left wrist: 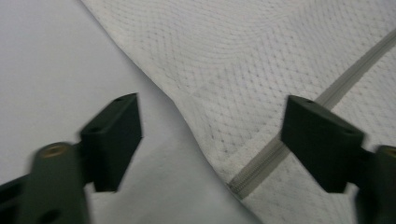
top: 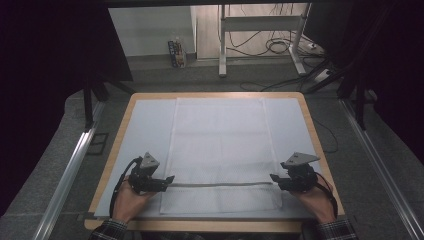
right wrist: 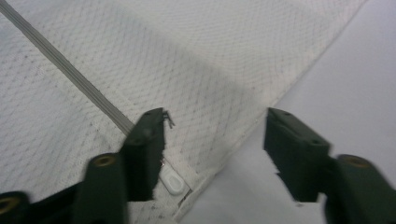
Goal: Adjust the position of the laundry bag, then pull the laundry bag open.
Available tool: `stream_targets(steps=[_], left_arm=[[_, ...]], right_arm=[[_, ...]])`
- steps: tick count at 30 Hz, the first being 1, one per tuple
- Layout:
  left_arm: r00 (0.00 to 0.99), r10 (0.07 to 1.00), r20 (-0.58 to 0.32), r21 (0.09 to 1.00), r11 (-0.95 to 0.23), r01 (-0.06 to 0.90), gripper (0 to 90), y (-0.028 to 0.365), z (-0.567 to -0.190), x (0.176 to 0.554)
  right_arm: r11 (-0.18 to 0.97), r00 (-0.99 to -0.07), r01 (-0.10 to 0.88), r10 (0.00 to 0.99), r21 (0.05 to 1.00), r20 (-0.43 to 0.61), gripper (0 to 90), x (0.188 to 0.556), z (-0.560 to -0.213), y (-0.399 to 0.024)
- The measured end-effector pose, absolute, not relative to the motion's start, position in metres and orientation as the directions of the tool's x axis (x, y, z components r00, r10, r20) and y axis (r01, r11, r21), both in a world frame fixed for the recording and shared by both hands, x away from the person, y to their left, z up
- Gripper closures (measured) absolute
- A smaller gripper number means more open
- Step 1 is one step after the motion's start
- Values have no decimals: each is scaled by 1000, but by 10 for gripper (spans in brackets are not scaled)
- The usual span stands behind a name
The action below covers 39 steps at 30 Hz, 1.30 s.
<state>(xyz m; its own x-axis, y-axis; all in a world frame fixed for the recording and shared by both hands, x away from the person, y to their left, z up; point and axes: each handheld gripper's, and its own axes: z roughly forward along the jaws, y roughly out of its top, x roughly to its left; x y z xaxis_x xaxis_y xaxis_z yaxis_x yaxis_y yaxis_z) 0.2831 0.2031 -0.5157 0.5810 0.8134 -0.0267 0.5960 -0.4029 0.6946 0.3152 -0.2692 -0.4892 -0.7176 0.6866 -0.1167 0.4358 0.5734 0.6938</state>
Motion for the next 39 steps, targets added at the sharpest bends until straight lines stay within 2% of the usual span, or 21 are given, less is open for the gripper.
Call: stream_targets(steps=[1, 3, 4, 8, 26, 29, 32, 39], left_arm=[[585, 811, -22, 694, -408, 593, 181, 203, -516, 282], [604, 797, -14, 680, -435, 591, 45, 203, -518, 281], [615, 788, 7, 665, -463, 586, 6, 202, -521, 280], [621, 784, 4, 670, -463, 581, 0, 202, -522, 281], [628, 778, 29, 687, -472, 553, 21, 197, -523, 279], [626, 779, 37, 685, -476, 552, 24, 196, -523, 279], [628, 778, 39, 683, -479, 551, 25, 197, -524, 279], [629, 776, 41, 678, -484, 553, 27, 196, -524, 279]], right_arm=[[573, -718, 436, 687, 694, -117, 352, 315, -489, -269], [571, -730, 417, 674, 708, -114, 233, 315, -491, -269], [562, -739, 420, 668, 712, -92, 168, 316, -493, -270], [541, -738, 429, 671, 723, -63, 106, 318, -495, -272], [541, -729, 447, 682, 712, -60, 95, 317, -498, -271], [533, -725, 469, 687, 704, -37, 69, 316, -499, -271], [499, -720, 523, 693, 691, 45, 29, 314, -502, -273], [521, -715, 544, 698, 658, 40, 44, 306, -504, -283]])
